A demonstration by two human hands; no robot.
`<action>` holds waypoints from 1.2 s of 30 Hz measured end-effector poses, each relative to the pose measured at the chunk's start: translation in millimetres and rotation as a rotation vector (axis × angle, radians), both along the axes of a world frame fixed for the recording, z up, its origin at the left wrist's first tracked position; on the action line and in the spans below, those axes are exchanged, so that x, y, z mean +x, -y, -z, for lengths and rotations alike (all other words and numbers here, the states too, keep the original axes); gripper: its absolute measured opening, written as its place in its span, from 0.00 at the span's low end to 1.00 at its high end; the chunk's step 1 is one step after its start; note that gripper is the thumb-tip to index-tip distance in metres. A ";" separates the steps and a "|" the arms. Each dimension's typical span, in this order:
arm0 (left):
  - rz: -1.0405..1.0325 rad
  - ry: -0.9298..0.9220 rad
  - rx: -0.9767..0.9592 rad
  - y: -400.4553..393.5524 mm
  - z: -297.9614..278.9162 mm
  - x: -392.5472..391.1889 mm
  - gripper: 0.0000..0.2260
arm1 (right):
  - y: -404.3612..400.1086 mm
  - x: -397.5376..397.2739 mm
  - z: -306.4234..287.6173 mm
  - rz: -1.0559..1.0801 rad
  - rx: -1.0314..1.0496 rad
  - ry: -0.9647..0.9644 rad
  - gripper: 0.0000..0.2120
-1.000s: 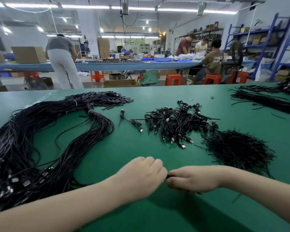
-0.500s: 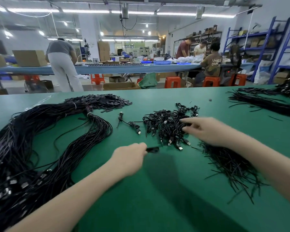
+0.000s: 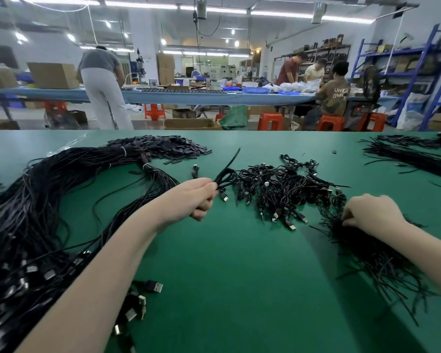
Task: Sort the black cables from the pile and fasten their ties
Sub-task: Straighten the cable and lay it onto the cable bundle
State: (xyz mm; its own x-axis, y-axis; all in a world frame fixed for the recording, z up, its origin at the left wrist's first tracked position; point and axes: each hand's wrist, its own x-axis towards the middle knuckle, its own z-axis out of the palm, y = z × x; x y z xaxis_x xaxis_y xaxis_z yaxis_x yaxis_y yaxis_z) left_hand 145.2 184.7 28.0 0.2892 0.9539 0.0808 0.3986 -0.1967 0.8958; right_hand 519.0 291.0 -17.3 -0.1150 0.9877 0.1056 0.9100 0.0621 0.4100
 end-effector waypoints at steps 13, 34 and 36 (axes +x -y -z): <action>-0.073 0.022 0.055 -5.2 11.2 13.0 0.13 | 66.1 -96.2 -36.9 -0.542 0.274 -1.171 0.06; -0.208 -0.824 0.348 3.4 21.6 27.9 0.13 | 107.3 -187.9 -40.1 -0.777 0.349 -0.983 0.03; -0.194 -0.972 0.405 7.6 22.0 34.9 0.11 | 102.4 -181.0 -58.9 -0.831 0.271 -0.766 0.03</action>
